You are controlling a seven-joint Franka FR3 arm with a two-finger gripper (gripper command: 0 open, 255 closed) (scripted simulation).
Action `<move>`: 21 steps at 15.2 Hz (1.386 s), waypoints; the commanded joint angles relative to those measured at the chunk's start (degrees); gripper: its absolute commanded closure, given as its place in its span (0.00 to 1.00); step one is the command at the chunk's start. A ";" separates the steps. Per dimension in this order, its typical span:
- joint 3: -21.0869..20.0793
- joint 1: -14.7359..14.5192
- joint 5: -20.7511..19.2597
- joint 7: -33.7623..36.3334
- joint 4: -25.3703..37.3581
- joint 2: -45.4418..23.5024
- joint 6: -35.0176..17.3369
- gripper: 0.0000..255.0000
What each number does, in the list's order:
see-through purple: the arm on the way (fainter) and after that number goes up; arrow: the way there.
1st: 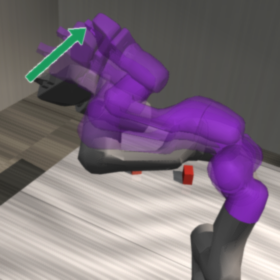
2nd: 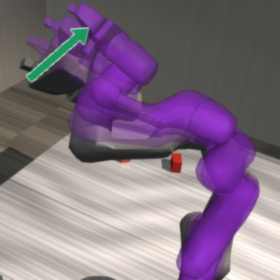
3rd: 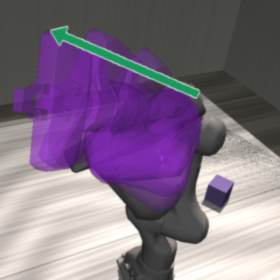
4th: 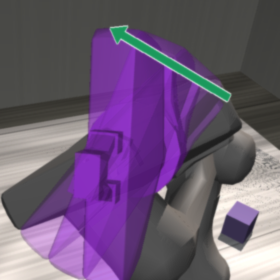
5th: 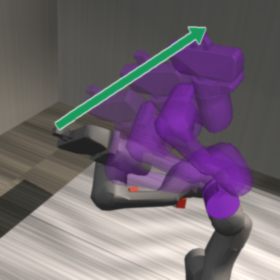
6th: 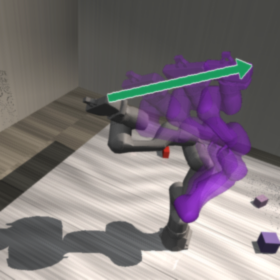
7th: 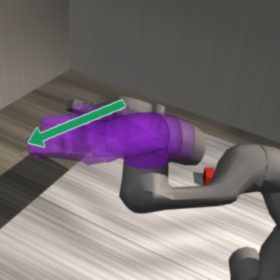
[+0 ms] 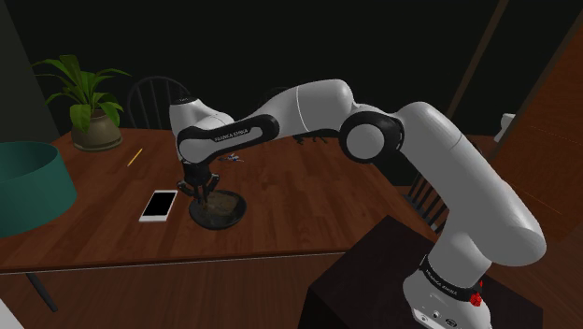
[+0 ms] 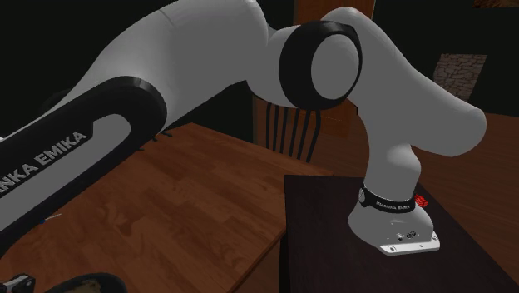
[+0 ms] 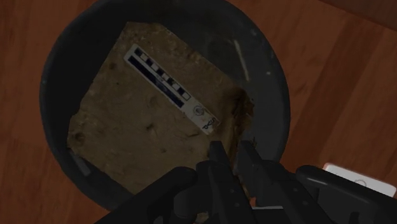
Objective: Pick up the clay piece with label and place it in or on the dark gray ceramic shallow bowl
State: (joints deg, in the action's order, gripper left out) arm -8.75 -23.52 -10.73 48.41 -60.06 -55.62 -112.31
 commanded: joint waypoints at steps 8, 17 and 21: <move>0.00 0.03 -0.01 0.02 -0.22 -0.02 -0.17 0.00; -0.28 -0.28 0.38 -0.30 2.99 2.34 5.37 0.00; -0.28 -0.28 0.38 -0.30 2.99 2.34 5.37 0.00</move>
State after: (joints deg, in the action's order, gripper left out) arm -9.03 -23.79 -10.36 48.10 -57.10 -53.29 -107.00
